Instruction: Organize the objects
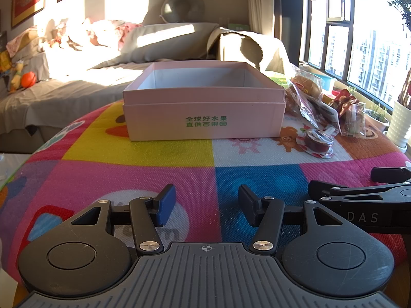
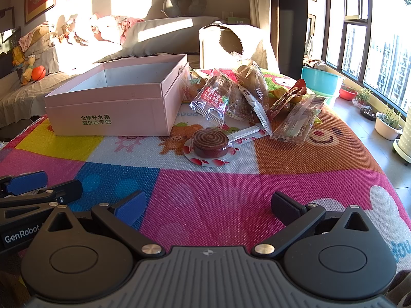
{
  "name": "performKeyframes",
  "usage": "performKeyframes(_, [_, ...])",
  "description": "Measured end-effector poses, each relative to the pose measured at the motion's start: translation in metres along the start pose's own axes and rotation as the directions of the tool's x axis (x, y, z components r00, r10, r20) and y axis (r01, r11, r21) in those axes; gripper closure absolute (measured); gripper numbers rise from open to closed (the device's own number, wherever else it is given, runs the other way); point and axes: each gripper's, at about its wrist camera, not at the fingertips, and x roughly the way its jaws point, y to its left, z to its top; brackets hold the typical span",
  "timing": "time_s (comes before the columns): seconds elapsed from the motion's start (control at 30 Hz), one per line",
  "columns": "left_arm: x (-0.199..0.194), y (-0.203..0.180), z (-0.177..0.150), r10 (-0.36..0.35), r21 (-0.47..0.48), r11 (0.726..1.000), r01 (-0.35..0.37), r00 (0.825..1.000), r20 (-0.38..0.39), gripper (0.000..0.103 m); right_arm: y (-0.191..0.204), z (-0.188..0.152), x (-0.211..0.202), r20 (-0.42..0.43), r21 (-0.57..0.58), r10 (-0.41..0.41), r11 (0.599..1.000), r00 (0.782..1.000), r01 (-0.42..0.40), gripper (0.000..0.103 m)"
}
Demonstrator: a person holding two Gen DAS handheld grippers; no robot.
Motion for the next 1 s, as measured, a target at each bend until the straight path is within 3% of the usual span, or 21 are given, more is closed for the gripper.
performKeyframes(1.0, [0.0000, 0.0014, 0.0000, -0.002, -0.002, 1.000, 0.002, 1.000, 0.000, 0.044, 0.0010, -0.0006, -0.0013, 0.001, -0.003, -0.004, 1.000, 1.000, 0.004, 0.000])
